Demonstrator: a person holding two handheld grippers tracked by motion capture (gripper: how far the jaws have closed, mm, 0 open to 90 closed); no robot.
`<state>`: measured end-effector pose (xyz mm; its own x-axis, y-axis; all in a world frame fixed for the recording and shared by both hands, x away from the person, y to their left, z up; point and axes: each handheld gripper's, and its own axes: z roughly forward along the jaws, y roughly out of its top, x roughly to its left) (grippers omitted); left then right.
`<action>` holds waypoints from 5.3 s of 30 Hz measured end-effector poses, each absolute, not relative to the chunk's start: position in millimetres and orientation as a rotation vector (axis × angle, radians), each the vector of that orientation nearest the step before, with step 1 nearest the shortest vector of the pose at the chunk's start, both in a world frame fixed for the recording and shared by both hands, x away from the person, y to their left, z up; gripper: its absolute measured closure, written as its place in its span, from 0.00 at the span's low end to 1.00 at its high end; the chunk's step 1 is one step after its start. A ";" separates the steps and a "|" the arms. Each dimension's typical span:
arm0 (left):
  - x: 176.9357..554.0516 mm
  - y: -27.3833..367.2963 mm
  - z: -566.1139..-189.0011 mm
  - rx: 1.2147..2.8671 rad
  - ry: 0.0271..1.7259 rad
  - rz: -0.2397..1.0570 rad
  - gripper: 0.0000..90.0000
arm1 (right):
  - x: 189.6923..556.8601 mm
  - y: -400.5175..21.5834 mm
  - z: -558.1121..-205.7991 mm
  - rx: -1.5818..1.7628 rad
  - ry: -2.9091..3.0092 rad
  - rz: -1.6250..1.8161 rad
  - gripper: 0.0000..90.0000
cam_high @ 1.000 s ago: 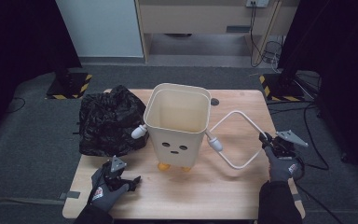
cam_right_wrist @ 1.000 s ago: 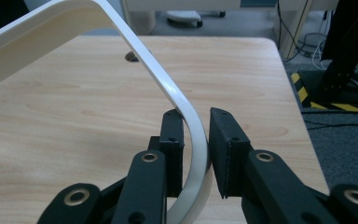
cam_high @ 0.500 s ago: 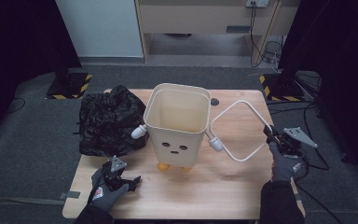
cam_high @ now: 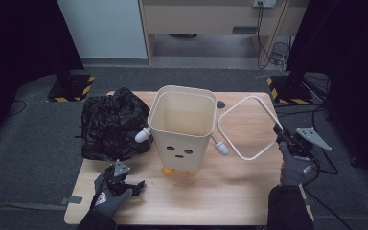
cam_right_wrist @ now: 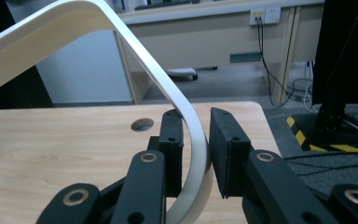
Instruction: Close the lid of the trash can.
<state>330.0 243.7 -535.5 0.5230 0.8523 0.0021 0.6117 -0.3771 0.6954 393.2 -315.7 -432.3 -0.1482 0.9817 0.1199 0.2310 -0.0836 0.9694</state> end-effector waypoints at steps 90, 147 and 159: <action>330.6 243.0 -535.7 2.114 1.190 0.485 0.00 | 384.1 -259.3 -290.6 1.019 1.388 1.682 0.84; 330.7 243.1 -535.6 2.115 1.189 0.484 0.00 | 428.9 -168.5 -281.8 0.953 1.642 1.768 0.85; 330.7 243.1 -535.6 2.115 1.189 0.483 0.00 | 440.2 -152.3 -290.5 0.973 1.712 1.758 0.84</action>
